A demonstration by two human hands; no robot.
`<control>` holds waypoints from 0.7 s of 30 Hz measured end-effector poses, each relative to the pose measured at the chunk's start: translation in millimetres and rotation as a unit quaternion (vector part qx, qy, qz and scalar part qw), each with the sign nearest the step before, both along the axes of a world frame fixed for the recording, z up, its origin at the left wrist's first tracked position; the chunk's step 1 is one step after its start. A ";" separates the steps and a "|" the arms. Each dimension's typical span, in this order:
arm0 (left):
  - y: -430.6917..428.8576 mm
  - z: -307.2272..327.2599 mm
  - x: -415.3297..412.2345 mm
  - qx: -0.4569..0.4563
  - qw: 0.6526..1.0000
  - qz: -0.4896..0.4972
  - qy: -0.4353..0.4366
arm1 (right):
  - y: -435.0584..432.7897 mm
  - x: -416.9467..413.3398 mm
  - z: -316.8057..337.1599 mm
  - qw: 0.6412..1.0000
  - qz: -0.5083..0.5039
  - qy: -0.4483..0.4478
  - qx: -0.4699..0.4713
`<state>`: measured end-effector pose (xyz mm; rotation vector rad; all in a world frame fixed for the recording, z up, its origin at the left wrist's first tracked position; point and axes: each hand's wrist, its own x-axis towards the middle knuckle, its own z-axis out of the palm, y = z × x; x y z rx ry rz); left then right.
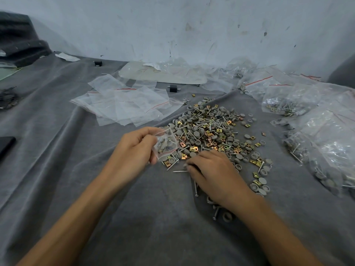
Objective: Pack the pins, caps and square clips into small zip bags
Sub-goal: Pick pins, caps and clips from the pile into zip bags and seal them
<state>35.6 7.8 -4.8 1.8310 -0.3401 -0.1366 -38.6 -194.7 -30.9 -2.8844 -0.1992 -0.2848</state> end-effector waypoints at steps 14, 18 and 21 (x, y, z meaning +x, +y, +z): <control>0.9 -2.2 1.6 0.004 1.000 -0.013 -0.005 | -0.4 -2.3 5.8 0.998 -0.046 -0.015 0.028; 1.4 -1.9 1.2 0.001 1.000 -0.013 -0.008 | 7.2 -4.1 2.7 1.000 0.001 0.030 -0.005; 0.8 -2.3 1.1 0.004 1.000 -0.011 -0.013 | 7.7 -4.7 2.9 1.000 0.007 0.017 -0.005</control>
